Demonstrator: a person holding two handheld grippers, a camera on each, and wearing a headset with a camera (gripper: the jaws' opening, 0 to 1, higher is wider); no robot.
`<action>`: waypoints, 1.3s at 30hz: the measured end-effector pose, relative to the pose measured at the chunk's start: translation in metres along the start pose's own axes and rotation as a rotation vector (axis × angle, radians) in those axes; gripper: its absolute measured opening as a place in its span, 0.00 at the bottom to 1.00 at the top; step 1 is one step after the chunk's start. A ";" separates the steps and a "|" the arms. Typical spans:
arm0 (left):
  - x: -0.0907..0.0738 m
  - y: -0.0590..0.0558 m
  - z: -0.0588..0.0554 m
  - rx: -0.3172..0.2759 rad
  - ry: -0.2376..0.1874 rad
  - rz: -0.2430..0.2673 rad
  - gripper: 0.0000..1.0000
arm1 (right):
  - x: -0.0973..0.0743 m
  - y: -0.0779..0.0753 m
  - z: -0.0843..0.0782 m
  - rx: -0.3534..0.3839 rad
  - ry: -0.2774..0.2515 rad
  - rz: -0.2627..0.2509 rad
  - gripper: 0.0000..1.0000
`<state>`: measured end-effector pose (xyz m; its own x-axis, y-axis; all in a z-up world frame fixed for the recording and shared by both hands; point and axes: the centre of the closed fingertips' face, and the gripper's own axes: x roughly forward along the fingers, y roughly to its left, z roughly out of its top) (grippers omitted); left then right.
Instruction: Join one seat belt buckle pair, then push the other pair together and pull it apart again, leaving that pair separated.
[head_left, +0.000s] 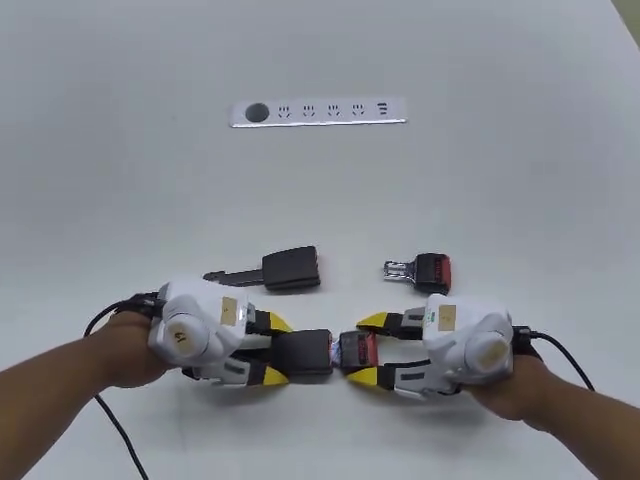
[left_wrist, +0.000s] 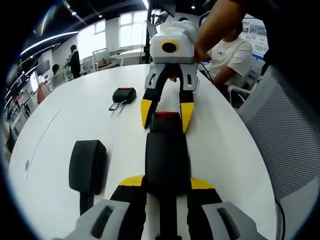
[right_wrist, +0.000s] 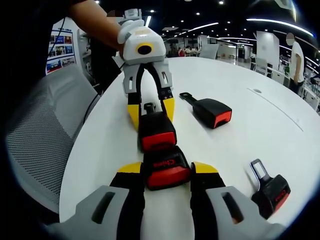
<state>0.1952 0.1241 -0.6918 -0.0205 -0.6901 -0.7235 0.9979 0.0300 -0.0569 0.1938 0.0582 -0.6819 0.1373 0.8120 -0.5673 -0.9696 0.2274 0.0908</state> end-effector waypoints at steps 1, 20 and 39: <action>0.000 -0.001 0.001 0.000 0.001 -0.001 0.31 | 0.000 0.000 0.000 0.001 0.000 0.000 0.33; -0.001 0.000 -0.003 0.018 0.062 0.008 0.33 | 0.003 0.000 -0.001 -0.010 0.039 -0.034 0.35; 0.002 0.001 0.002 -0.045 0.148 0.059 0.57 | -0.003 -0.002 0.001 0.016 0.103 -0.074 0.64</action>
<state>0.1960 0.1207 -0.6920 0.0263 -0.5722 -0.8197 0.9940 0.1023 -0.0394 0.1956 0.0554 -0.6795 0.1863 0.7331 -0.6541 -0.9540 0.2943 0.0581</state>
